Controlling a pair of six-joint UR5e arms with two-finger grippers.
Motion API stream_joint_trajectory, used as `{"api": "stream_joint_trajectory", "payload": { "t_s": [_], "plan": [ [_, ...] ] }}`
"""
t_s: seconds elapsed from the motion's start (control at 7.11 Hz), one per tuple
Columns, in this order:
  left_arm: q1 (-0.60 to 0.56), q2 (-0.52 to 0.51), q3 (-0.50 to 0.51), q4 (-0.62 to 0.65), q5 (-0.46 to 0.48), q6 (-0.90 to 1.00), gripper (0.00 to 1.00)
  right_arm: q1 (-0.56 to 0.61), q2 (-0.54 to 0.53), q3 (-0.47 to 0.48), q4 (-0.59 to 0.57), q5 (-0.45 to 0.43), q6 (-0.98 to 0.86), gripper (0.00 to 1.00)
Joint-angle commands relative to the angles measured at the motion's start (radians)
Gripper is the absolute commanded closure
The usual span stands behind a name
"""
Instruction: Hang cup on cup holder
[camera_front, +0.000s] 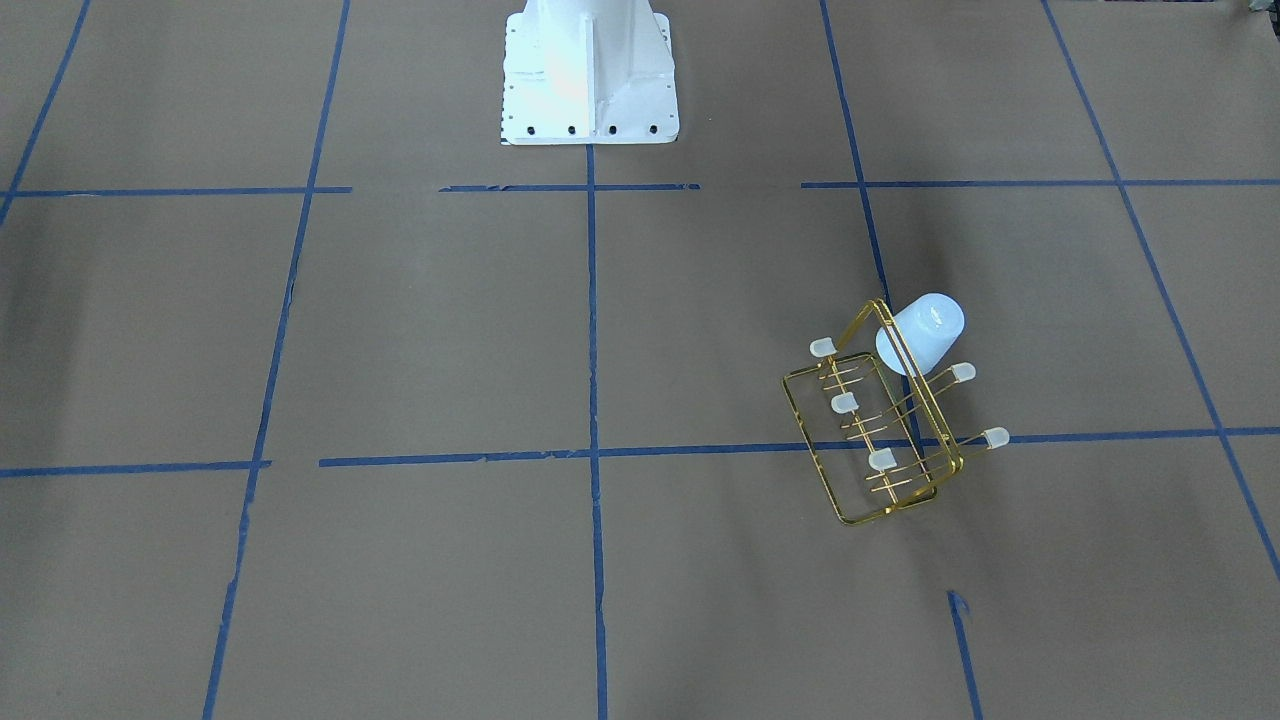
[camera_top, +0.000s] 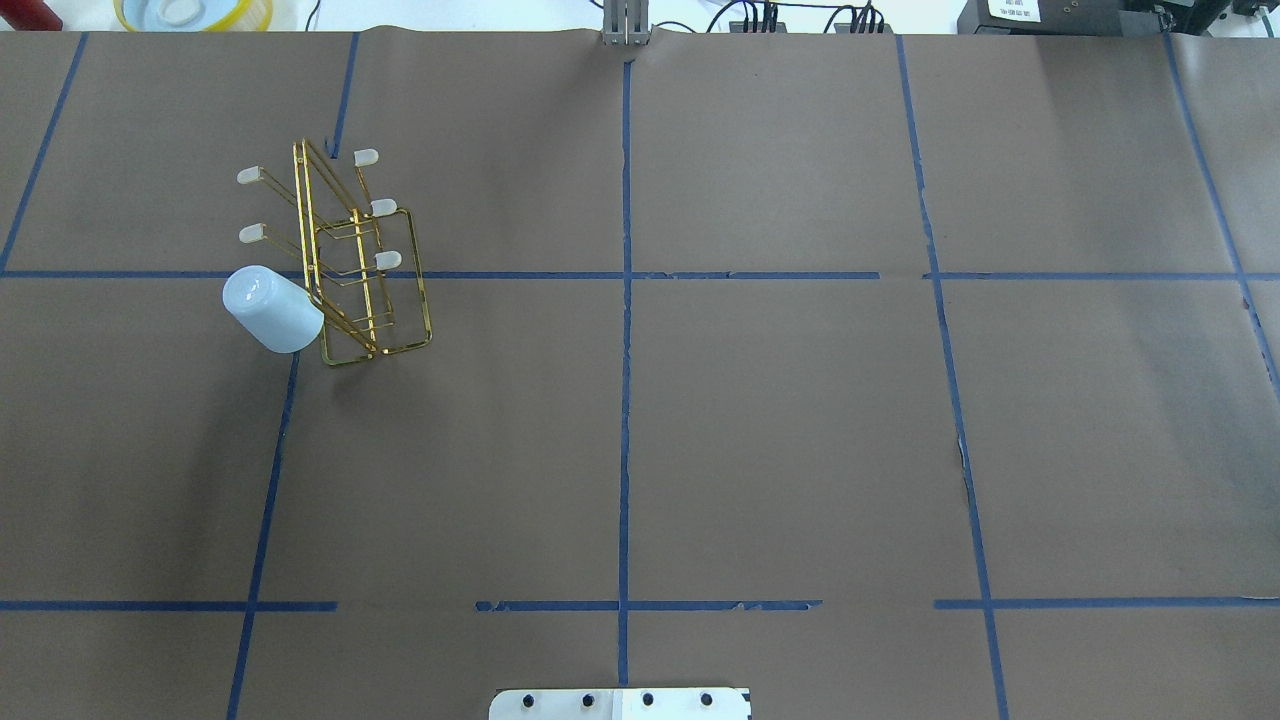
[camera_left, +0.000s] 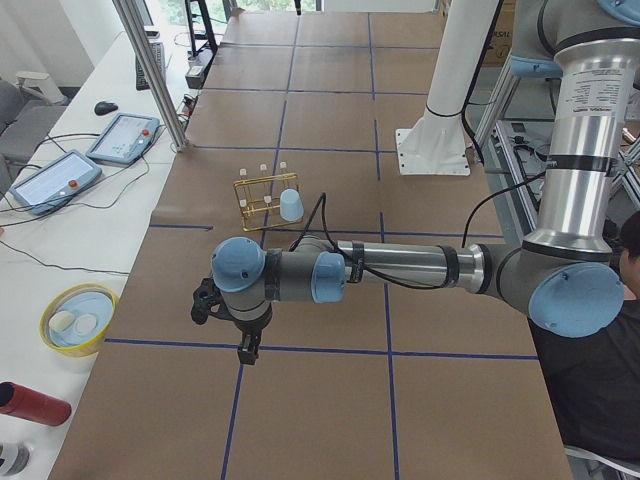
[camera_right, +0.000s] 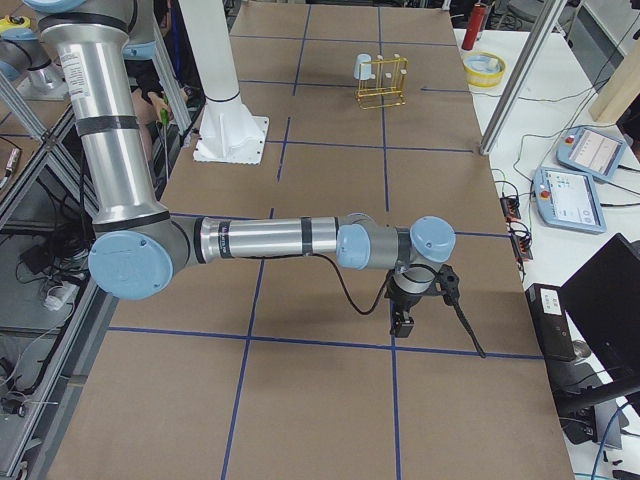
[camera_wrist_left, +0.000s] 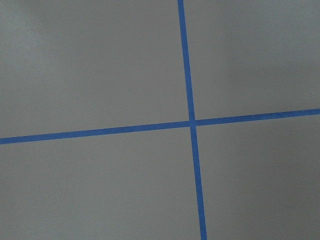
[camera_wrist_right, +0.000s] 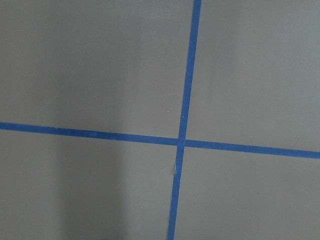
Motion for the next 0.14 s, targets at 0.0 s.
{"api": "stream_joint_trajectory", "payload": {
  "t_s": [0.0],
  "plan": [
    [0.000, 0.000, -0.002, 0.000, 0.000, 0.001, 0.00, 0.000, 0.000, 0.000, 0.000, 0.000, 0.002, 0.00]
  ]
}}
